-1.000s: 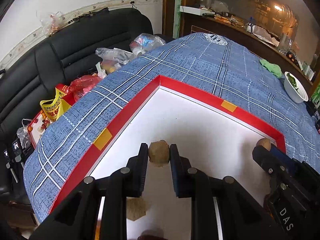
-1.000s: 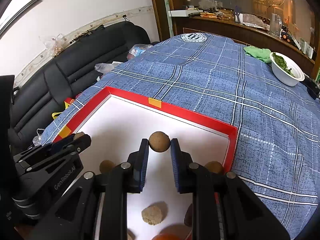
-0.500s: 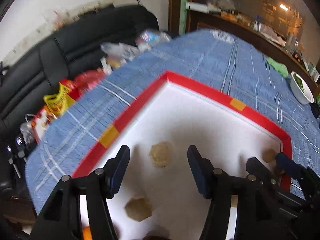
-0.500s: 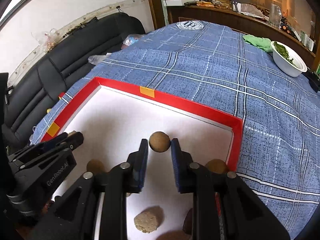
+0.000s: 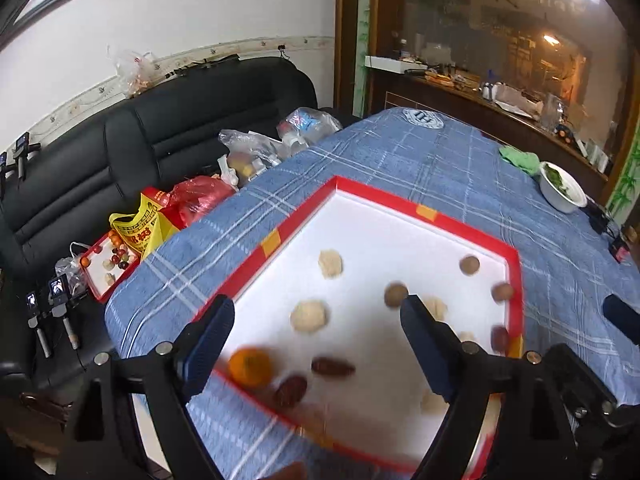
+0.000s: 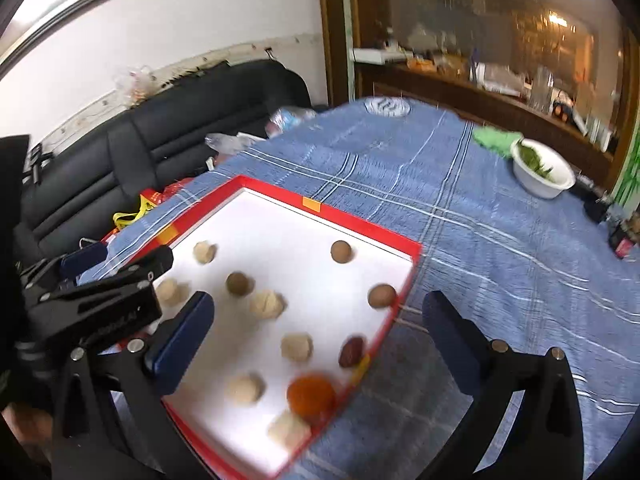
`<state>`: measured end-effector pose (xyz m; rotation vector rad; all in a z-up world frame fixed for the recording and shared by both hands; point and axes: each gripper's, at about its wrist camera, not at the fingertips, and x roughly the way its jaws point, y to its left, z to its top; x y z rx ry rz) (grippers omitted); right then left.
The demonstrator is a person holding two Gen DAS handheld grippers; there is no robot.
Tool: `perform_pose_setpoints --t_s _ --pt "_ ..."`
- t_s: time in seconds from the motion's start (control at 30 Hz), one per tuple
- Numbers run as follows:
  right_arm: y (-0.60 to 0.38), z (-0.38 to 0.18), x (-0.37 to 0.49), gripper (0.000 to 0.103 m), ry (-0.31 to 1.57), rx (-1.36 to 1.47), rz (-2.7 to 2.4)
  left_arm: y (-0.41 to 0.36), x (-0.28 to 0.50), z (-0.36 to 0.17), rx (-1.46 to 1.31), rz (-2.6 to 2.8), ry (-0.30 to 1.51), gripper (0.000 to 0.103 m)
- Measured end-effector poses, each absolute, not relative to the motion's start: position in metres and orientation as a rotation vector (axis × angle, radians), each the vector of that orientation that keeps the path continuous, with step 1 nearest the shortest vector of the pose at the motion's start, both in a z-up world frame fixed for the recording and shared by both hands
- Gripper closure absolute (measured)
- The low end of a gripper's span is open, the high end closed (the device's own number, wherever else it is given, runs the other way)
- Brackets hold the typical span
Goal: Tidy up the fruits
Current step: 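Open both tools to drop the cube and the kiwi into the tray, then lift both open tools away from the tray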
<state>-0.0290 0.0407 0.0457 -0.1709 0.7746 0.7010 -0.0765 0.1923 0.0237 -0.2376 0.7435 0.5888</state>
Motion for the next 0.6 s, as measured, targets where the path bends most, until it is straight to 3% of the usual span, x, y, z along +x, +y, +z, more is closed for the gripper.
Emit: perform_pose_setpoints --t_s 0.33,0.6 --pt "-0.010 0.054 -0.083 0.000 0.715 -0.213 0.738 0.171 -0.107 0.014 -0.212 0.552 0.787 0.018" --pt "-0.007 0.046 -0.099 0.000 0.721 -0.239 0.770 0.163 -0.113 0.020 -0.182 0.533 0.753 0.010"
